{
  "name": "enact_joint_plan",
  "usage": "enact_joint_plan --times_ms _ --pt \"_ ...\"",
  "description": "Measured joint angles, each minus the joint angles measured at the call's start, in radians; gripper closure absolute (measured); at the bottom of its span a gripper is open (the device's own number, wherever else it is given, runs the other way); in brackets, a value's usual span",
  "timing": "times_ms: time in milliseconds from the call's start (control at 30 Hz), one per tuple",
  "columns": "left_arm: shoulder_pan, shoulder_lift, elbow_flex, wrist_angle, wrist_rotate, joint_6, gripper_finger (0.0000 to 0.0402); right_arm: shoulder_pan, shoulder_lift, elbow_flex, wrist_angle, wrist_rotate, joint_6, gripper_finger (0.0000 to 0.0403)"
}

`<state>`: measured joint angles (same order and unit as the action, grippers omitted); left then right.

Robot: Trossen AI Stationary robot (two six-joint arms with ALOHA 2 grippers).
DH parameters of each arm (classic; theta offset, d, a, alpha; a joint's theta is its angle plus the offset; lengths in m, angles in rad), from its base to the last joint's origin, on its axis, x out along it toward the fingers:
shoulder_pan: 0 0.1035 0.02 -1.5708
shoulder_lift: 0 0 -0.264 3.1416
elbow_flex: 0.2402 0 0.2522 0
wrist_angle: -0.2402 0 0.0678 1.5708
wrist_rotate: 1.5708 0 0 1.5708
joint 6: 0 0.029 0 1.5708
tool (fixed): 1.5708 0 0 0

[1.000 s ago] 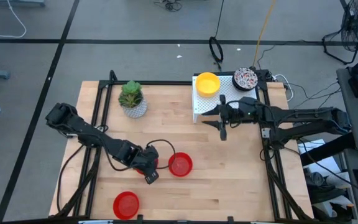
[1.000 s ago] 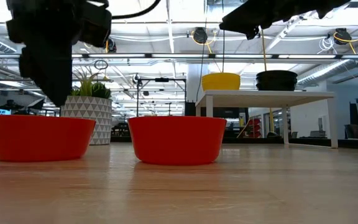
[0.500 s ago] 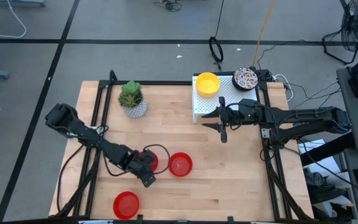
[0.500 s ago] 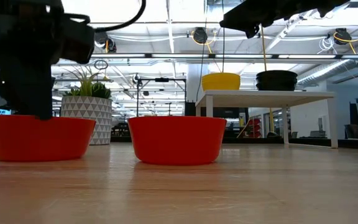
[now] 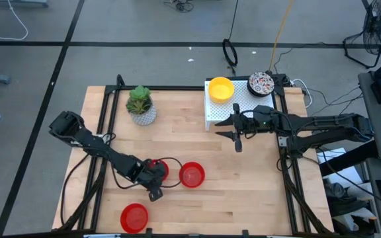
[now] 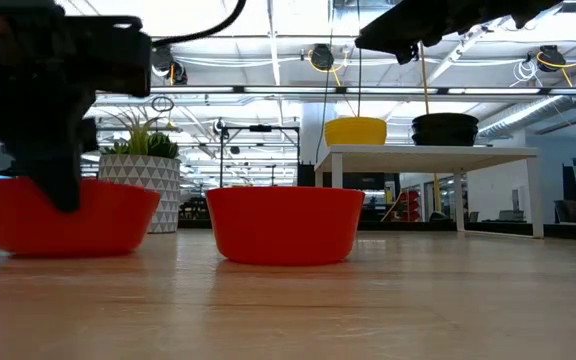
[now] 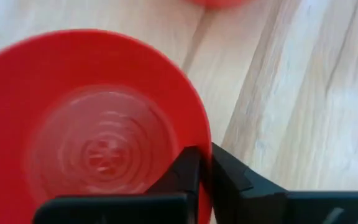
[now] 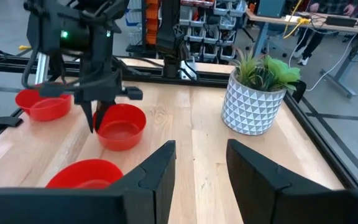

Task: Pick & Place Mini bowls
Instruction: Put the red bowl on the shelf

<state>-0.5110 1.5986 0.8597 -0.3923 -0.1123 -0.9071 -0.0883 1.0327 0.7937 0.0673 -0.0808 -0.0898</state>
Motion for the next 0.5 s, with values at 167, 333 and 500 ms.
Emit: enact_joint_plan --times_ms 167,333,500 --pt "0.017 -0.028 0.019 -0.004 -0.061 0.102 0.038 0.005 -0.001 -0.035 0.005 -0.025 -0.022 0.0273" --pt "0.059 -0.05 0.097 0.014 -0.056 0.251 0.0395 0.067 0.001 -0.148 0.15 -0.14 -0.022 0.0273" --pt "0.083 -0.049 0.187 0.112 0.008 0.451 0.0387 0.213 0.069 -0.223 0.3 -0.093 -0.064 0.0273"
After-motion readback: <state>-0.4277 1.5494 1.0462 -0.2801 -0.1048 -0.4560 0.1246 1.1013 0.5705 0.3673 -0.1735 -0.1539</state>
